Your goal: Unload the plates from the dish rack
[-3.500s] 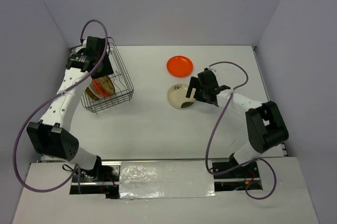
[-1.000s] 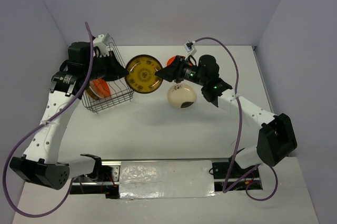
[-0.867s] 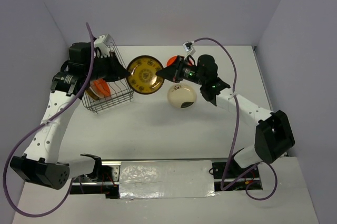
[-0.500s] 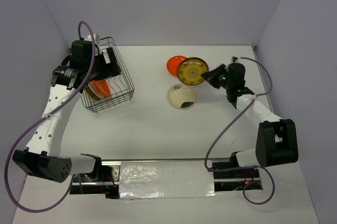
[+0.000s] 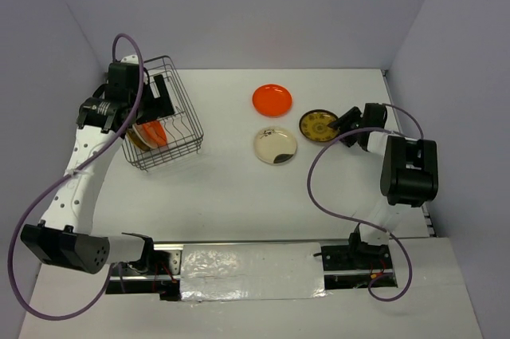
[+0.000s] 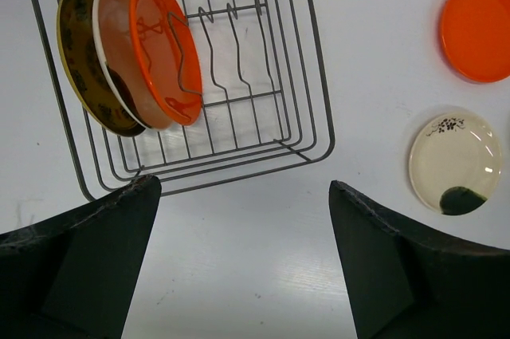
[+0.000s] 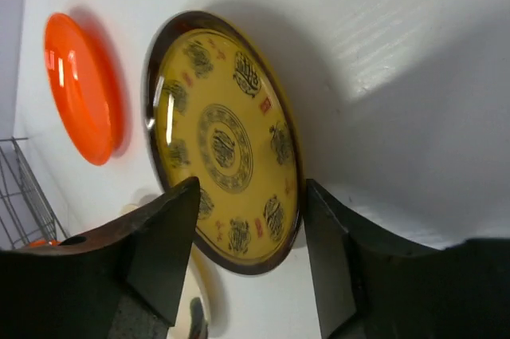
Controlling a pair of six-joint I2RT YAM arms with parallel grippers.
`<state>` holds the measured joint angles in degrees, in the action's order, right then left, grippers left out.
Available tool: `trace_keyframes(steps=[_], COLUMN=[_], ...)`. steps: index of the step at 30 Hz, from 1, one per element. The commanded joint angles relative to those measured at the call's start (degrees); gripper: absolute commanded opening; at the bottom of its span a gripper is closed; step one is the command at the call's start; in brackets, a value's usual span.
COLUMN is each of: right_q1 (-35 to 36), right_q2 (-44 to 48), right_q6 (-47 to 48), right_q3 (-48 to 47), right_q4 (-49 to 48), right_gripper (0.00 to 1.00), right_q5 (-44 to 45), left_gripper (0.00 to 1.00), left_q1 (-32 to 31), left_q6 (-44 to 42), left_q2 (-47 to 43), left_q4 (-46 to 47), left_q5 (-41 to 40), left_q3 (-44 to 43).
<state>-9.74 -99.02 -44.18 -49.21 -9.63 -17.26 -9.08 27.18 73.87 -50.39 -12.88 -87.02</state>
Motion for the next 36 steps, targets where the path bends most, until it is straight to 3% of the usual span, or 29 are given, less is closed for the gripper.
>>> trace_keyframes(steps=[1, 3, 4, 5, 6, 8, 13, 15, 17, 18, 25, 36], right_q1=[0.33, 1.91, 2.87, 5.58, 6.82, 9.37, 16.23, 20.35, 22.39, 23.87, 27.93, 28.72], right_q2=[-2.05, -1.97, -1.53, 0.3, 1.63, 5.74, 16.91, 22.98, 26.84, 27.73, 33.01, 35.56], right_q6=[2.61, 5.67, 7.34, 9.45, 9.9, 10.43, 8.58, 10.16, 11.13, 11.4, 12.72, 13.42], right_q3=[-2.73, -5.35, -6.67, -7.82, -9.14, -9.06, -4.23, -2.65, -2.56, -2.64, -1.59, -0.36], right_q4=[0.66, 7.72, 11.7, 15.48, 21.78, 25.7, 29.41, 27.4, 27.38, 27.21, 26.42, 25.19], right_gripper=[0.63, 0.72, 0.73, 0.99, 1.0, 1.0, 1.0, 1.0, 1.0, 1.0, 0.99, 0.98], right_q5=[-1.38, 0.37, 5.34, 9.39, 14.13, 26.01, 34.21, 32.3, 30.97, 28.79, 25.26, 22.53], left_gripper=[0.99, 1.0, 1.0, 0.99, 1.0, 1.0, 0.94, 0.85, 0.82, 0.74, 0.59, 0.48], left_q1=[0.82, 1.17, 1.26, 1.61, 1.87, 3.01, 3.89, 3.98, 4.42, 4.51, 5.04, 5.04], left_q6=[0.07, 0.59, 0.77, 1.03, 1.38, 2.35, 2.7, 3.23, 3.84, 3.76, 5.42, 8.07], left_q2=[0.93, 1.19, 1.63, 1.98, 2.42, 4.26, 12.17, 16.46, 18.85, 21.03, 28.61, 33.45], left_q4=[1.87, 2.05, 1.96, 1.7, 1.26, -0.05, -2.51, -3.83, -4.63, -4.63, -6.03, -4.46], left_q5=[-0.04, -0.65, -1.17, -3.7, -5.38, -7.76, -13.92, -16.8, -17.96, -17.79, -20.51, -22.01], left_q3=[-0.87, -0.6, -0.6, -0.86, -1.13, -1.66, -4.73, -7.36, -9.64, -10.27, -15.19, -10.54])
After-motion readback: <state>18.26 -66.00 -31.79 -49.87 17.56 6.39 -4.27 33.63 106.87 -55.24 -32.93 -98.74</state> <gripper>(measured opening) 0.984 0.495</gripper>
